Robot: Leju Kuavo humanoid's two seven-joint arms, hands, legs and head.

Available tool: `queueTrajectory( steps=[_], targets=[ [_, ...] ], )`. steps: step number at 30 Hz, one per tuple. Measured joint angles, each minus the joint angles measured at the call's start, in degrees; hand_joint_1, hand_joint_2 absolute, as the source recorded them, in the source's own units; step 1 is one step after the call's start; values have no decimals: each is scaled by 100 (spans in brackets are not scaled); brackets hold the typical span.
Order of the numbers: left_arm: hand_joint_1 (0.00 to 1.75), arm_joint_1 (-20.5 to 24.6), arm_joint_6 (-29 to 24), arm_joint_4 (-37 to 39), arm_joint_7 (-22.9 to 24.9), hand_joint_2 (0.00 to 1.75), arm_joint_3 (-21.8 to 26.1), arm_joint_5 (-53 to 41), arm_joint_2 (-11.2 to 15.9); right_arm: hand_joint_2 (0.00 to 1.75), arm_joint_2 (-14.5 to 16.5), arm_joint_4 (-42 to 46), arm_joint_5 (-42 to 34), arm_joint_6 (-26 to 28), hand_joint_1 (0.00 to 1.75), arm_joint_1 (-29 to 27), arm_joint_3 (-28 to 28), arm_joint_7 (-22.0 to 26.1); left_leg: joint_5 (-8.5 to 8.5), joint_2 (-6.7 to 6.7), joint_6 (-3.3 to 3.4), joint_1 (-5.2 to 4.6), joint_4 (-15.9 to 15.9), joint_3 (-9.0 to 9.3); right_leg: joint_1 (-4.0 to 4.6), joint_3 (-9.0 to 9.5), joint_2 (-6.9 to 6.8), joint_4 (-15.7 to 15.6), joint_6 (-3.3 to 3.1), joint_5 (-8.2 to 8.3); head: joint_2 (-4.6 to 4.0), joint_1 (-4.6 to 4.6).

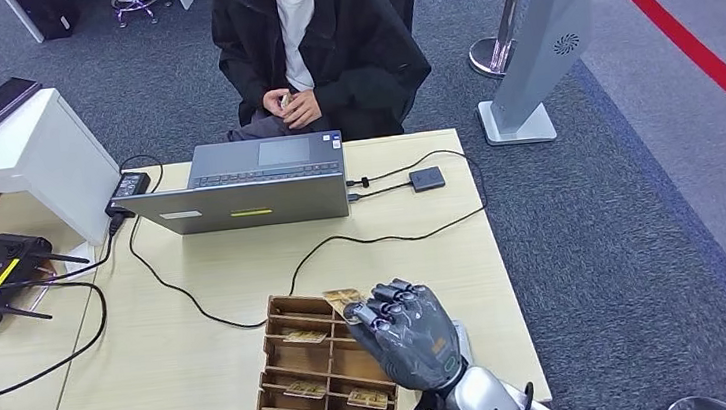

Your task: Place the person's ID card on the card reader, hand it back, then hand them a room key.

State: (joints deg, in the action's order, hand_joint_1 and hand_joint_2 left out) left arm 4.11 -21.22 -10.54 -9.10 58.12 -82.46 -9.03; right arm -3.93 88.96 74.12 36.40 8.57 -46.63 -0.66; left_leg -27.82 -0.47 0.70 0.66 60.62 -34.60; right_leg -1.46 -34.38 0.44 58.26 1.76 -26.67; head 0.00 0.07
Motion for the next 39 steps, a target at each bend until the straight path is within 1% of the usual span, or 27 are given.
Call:
queueTrajectory(
  steps=[9,12,15,24,29,32,36,39],
  targets=[
    [0,-1,-14,0,-35,0,2,86,0,175,-2,799,-177,74,175,-274,247,353,0,0,0,0,0,0,0,0,0,0,0,0,0,1],
    [0,-1,-21,0,-43,0,2,104,0,175,-2,1004,-259,73,175,-369,352,527,0,0,0,0,0,0,0,0,0,0,0,0,0,0],
    [0,-1,-22,0,-43,0,2,104,0,175,-2,1135,-281,73,175,-436,432,599,0,0,0,0,0,0,0,0,0,0,0,0,0,0],
    [0,-1,-22,0,-43,0,2,104,0,175,-2,1261,-297,73,175,-503,501,649,0,1,0,0,0,0,0,0,0,0,0,0,0,1],
    [0,-1,-22,0,-56,0,2,103,0,175,7,1312,-333,73,175,-533,608,914,0,0,0,0,0,0,0,1,0,0,0,0,0,1],
    [0,1,-22,0,-77,0,2,96,0,175,27,1335,-330,73,175,-523,661,996,0,0,0,0,0,0,0,1,0,0,0,0,0,1],
    [0,12,-14,0,-85,0,-3,43,0,175,55,1322,-251,73,175,-386,704,994,0,2,0,0,0,0,0,1,2,1,-1,1,0,1],
    [0,34,-1,0,-77,0,-26,-9,0,175,81,1235,-146,72,175,-186,705,892,2,2,0,0,0,1,0,1,2,1,-1,2,0,1]
  ],
)
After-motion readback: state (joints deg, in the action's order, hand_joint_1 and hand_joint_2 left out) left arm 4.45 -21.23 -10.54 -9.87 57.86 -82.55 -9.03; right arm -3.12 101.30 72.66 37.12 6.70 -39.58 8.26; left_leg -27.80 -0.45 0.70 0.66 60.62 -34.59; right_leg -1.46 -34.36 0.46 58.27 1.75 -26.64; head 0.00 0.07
